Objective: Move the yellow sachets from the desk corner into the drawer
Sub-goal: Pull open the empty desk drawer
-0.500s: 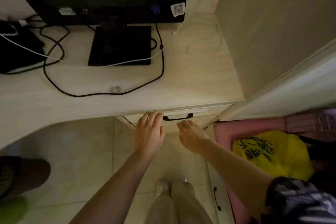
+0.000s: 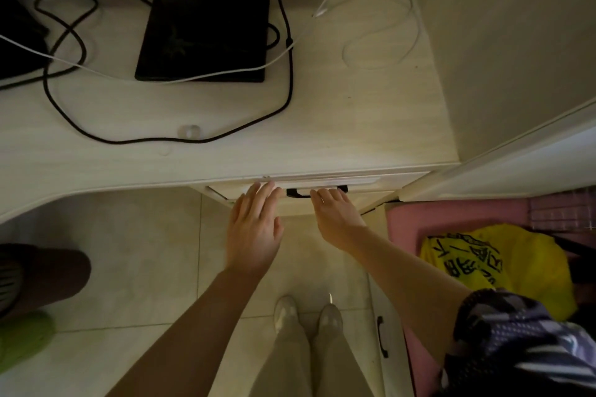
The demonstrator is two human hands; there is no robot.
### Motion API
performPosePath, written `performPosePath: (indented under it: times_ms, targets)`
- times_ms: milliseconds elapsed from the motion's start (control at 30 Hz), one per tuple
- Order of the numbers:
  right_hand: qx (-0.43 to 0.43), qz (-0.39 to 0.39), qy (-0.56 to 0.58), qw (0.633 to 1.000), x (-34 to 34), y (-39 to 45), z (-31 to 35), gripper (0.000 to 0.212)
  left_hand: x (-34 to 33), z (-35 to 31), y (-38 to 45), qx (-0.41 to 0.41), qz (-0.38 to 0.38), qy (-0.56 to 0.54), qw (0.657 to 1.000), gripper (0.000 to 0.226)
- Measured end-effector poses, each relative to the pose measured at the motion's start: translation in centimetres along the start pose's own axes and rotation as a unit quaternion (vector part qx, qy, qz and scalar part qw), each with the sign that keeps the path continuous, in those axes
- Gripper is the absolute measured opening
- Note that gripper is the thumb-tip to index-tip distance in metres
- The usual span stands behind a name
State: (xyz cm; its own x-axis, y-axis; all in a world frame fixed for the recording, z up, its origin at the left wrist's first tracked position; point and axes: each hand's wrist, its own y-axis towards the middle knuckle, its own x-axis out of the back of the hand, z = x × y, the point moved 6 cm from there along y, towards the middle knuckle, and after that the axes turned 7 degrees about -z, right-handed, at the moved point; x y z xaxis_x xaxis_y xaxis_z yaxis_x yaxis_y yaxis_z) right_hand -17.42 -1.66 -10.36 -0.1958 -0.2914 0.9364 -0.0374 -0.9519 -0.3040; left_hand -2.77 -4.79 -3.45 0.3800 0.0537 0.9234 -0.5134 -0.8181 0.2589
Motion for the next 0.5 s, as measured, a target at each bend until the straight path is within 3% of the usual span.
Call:
performPosePath:
  times_ms: [500]
  targets:
    - [0.000, -0.019, -0.018, 1.000, -0.9, -5.5, 2.2, 0.049, -2.5, 0.7, -1.3, -0.003, 0.090, 0.055, 0.994, 0.058]
